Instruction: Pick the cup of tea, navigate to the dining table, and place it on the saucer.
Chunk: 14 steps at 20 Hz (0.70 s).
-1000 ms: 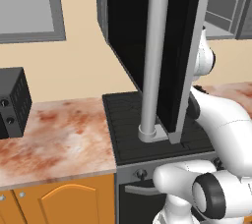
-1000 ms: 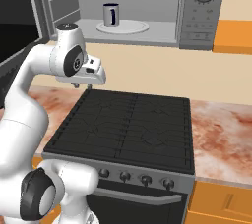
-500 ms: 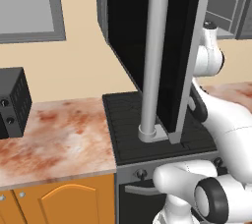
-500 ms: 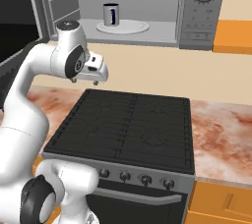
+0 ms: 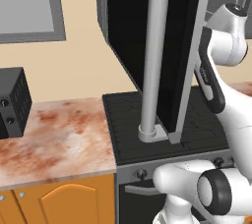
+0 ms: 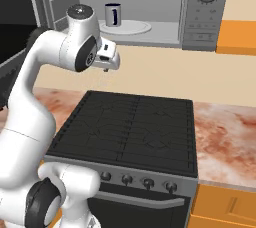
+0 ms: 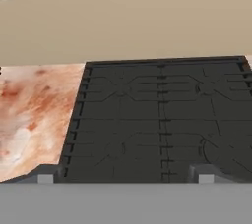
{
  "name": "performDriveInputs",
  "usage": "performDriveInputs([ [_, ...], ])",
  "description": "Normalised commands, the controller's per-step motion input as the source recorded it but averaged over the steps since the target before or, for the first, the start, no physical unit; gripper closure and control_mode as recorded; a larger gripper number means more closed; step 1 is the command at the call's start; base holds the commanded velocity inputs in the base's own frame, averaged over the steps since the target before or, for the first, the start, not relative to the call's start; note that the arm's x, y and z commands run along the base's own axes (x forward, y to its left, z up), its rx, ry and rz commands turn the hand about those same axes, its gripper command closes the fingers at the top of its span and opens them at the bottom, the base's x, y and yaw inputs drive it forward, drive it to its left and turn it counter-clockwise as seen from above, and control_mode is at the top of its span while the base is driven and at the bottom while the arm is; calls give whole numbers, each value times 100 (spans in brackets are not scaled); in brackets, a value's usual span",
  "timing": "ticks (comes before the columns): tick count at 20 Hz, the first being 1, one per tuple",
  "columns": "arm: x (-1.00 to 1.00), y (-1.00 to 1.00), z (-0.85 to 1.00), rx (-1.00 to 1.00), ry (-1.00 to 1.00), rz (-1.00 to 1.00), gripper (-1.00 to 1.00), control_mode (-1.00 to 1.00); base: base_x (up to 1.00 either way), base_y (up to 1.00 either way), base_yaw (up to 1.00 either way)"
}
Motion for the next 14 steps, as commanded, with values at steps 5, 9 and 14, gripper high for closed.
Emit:
performDriveInputs([
  [5, 7, -6, 51, 1, -24, 0, -100, -100, 0, 0, 0],
  [9, 17, 0, 13, 0, -33, 2, -100, -100, 0, 0, 0],
  [14, 40, 0, 12, 0, -34, 3, -100, -100, 0, 0, 0],
])
